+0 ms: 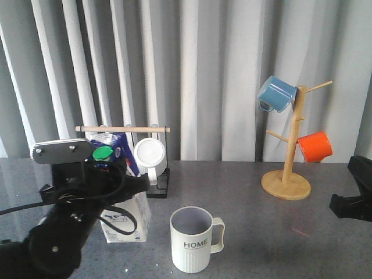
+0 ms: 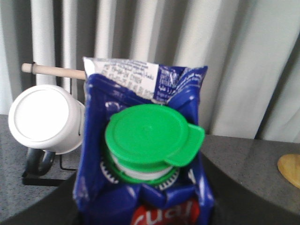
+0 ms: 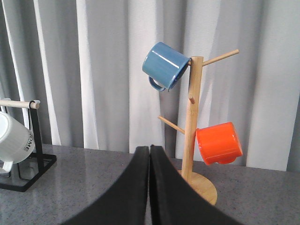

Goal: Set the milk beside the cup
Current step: 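Carry the milk carton with the left gripper beside the white mug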

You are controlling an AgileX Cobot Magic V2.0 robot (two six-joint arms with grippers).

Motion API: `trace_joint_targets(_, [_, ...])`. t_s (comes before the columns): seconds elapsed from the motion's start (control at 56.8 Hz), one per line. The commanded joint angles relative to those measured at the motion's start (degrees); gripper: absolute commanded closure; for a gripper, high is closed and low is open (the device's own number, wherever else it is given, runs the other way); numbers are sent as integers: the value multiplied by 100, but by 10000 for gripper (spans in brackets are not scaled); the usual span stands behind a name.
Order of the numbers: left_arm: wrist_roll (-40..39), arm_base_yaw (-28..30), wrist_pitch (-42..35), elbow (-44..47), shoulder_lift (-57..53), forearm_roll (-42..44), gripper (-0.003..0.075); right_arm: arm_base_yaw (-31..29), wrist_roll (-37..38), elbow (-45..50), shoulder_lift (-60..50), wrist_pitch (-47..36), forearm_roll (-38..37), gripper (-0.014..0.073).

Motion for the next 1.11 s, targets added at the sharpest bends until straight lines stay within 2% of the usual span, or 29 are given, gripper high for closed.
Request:
trace_joint_targets(0.0, [201,-184,-350,-339,77,2,727,-22,-18,-173,-102,-379,-15,602])
trace_joint_targets(0.334, [551,-536,-631,-383,551,-733,727,-22,-18,-173,-102,-379,-15,602])
trace_joint_targets(1.091, [547,-618,-544,-383,606,-722,727,-22,-18,-173,-102,-379,-15,602])
